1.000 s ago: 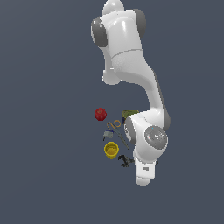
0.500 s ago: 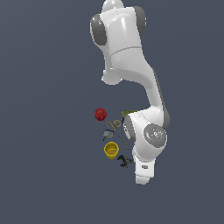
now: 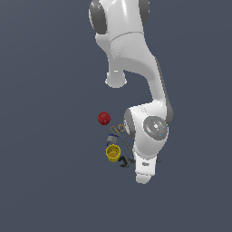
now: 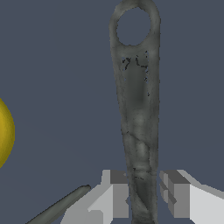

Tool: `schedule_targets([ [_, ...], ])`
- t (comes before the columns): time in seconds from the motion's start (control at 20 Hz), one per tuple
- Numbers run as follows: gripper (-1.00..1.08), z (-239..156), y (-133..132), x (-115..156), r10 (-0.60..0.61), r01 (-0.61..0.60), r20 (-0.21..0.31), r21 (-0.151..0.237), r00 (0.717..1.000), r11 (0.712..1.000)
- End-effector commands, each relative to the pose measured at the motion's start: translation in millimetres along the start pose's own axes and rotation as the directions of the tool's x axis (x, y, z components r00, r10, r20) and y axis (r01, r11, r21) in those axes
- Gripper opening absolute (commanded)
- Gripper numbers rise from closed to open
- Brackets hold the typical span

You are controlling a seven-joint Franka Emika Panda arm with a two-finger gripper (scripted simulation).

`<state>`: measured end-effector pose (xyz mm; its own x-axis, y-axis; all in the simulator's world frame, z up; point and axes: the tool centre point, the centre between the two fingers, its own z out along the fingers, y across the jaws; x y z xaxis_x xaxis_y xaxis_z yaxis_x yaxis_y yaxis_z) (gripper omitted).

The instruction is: Pick up a designated object from a clutter of objects.

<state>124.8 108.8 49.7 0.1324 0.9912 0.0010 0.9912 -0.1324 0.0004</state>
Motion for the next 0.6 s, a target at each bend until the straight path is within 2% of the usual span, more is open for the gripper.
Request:
schedule_targets([
  [0.0, -1.00, -13.7, -6.7, -11.3, 0.002, -0.002, 0.001, 0.000, 1.000, 1.000],
  [0.55, -1.00, -92.8, -45.4, -65.2, 0.003, -0.003, 0.004, 0.000, 1.000, 1.000],
])
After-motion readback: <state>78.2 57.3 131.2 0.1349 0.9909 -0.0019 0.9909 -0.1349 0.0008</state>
